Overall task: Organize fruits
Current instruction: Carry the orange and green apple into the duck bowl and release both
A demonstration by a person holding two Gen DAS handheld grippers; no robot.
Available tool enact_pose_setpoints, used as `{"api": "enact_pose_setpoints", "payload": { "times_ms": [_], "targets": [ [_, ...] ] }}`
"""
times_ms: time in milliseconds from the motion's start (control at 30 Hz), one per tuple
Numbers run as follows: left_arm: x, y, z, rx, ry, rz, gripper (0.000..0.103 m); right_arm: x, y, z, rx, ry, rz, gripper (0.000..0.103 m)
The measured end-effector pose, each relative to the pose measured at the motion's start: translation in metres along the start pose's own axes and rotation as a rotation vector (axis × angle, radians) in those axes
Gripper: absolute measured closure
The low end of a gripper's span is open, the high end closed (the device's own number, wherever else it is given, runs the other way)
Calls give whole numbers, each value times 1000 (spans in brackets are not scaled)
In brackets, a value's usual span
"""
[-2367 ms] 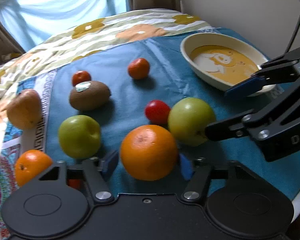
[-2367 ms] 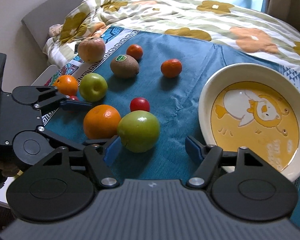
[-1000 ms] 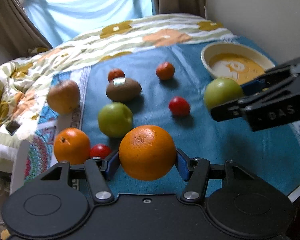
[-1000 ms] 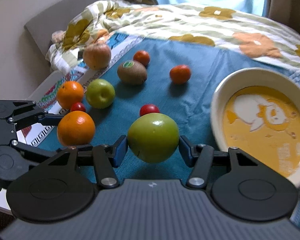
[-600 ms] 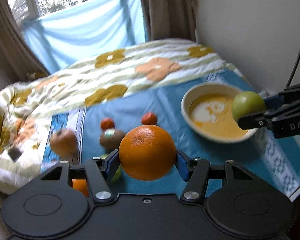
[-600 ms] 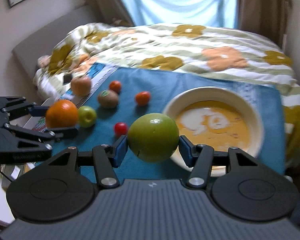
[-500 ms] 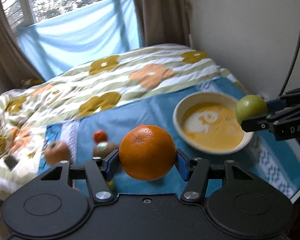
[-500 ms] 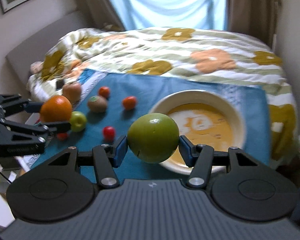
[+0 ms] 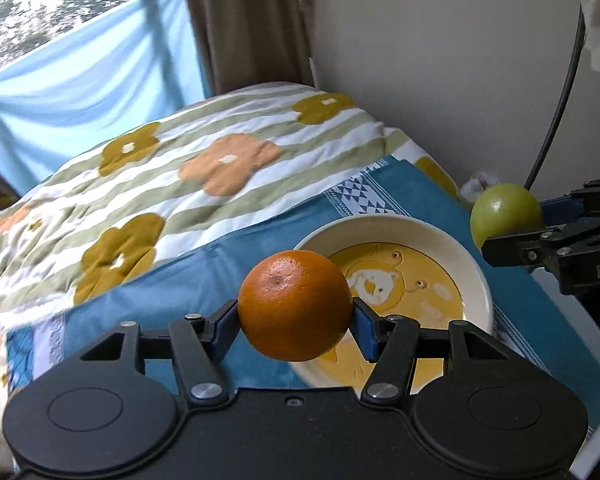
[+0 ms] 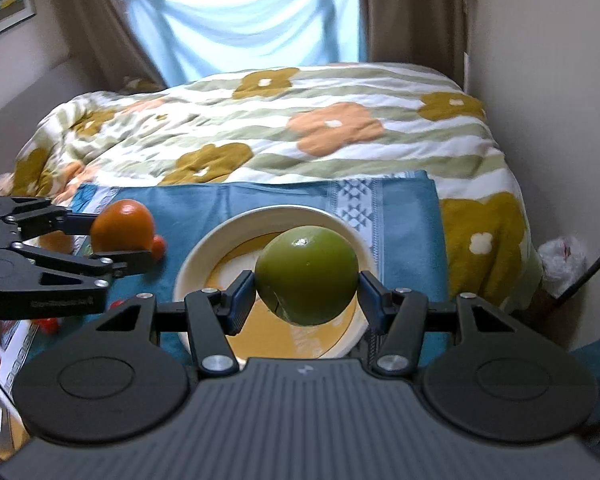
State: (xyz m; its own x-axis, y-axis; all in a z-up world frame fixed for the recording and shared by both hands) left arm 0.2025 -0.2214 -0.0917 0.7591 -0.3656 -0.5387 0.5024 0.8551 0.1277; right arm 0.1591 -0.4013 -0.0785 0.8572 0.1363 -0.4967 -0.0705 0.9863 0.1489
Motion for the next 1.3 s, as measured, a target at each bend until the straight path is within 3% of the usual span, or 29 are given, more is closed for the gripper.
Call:
{"api": "enact_pose_setpoints", "payload": {
  "times_ms": [200, 567, 667, 767, 1100, 1300],
  "targets": [
    [53, -13, 2, 73, 35, -74, 40, 27, -14, -1, 23, 4, -70, 32],
    [115, -37, -10, 204, 89, -115, 40, 53, -40, -9, 83, 42, -130, 32],
    [114, -38, -9, 197, 96, -133, 36, 56, -42, -9, 85, 50, -134, 32],
    [103, -36, -1, 202, 45, -128, 10, 55, -46, -7, 88, 50, -135, 32],
    [73, -11, 2, 123, 59, -128, 10, 52, -36, -4, 23, 65, -62, 32],
    [55, 5, -5, 46, 80, -103, 10, 74, -12, -13, -103, 113, 19, 32]
  ]
}}
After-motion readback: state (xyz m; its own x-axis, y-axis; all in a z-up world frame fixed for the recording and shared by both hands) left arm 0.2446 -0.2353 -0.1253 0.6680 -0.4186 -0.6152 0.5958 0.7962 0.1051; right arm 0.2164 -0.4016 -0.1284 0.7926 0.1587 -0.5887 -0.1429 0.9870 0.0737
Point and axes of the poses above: each gripper's, at about its wrist camera, not at the fingertips, and x roughly the way its jaws point, y to its left, z to its top, the point moved 3 cm from there along x, roughly the way its jaws point, and after that the axes turned 15 degrees about -y, right-handed, at the moved point
